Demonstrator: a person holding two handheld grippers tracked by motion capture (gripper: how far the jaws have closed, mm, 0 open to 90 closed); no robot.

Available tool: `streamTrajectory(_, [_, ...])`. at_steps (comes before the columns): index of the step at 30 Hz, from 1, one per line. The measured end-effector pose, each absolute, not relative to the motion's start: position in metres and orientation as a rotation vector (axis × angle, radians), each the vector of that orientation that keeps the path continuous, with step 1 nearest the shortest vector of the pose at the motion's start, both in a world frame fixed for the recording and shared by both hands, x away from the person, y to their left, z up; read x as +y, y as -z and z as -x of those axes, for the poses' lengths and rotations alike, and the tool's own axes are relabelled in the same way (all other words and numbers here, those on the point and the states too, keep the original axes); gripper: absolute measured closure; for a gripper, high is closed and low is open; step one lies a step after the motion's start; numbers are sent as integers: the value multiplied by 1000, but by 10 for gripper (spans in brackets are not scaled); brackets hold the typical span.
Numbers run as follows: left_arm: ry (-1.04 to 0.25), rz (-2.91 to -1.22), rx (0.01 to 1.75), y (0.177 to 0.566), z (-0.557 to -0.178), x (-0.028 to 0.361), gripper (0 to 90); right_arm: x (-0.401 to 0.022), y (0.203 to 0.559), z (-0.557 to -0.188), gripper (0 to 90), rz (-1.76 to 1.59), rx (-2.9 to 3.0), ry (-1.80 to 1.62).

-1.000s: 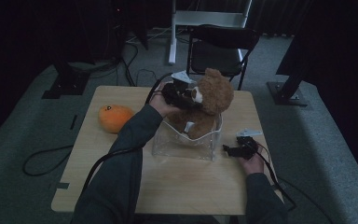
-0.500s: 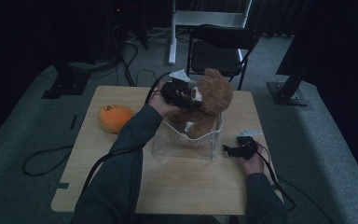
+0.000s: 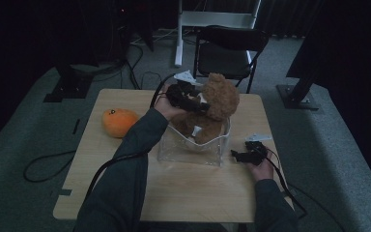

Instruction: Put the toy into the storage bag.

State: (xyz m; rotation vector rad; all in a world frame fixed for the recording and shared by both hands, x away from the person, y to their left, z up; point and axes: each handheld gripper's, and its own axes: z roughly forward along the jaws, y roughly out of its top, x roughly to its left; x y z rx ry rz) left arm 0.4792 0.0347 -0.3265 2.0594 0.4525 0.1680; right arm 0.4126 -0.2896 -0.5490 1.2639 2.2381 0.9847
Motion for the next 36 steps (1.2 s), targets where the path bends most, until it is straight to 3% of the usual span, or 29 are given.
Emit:
streamTrajectory(18, [-145,-1994,451,321,-479,37,304,-290,549,-413,184,-1264,2237,-984])
streamTrajectory(36, [-138,-2136,432,328,-477,24,400,-290,549,-413,184,-1262,2238,-984])
